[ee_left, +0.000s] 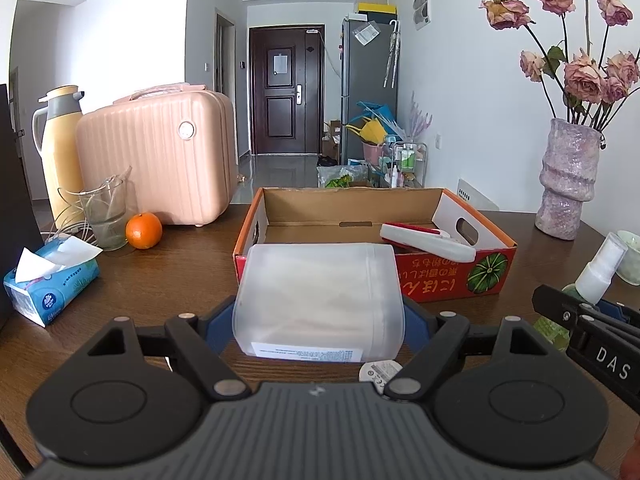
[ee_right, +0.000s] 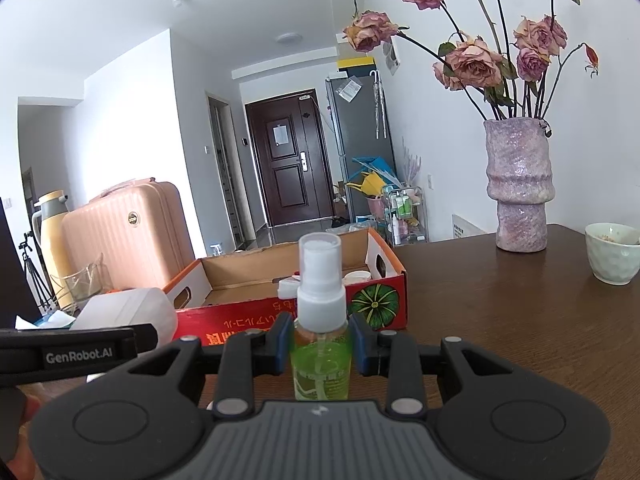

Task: Organize rigid objects
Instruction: 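Carry the clear container and green spray bottle over the red box with both tools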

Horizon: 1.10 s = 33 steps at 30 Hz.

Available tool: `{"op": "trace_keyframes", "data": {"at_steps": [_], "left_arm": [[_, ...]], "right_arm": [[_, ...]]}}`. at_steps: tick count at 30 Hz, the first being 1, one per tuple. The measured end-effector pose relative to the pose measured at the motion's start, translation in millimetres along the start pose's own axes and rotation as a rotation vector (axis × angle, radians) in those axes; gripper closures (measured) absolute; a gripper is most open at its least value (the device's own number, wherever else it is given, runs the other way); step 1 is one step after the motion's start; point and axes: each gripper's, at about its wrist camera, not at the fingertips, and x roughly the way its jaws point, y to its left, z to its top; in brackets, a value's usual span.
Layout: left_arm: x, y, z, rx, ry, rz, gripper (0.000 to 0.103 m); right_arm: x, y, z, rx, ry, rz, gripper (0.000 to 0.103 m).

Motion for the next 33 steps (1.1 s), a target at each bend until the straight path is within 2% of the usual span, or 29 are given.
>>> {"op": "trace_keyframes", "data": {"at_steps": [17, 33], "left_arm": [[11, -11, 33, -0.037, -0.068, -0.005, 0.02], [54, -14, 64, -0.08, -0.088, 0.013, 0.02]], "right_arm": [[20, -6, 30, 0.004, -0.073, -0.009, 0.073], [70, -15, 58, 0.035, -0.11, -0.012, 0.073]]}}
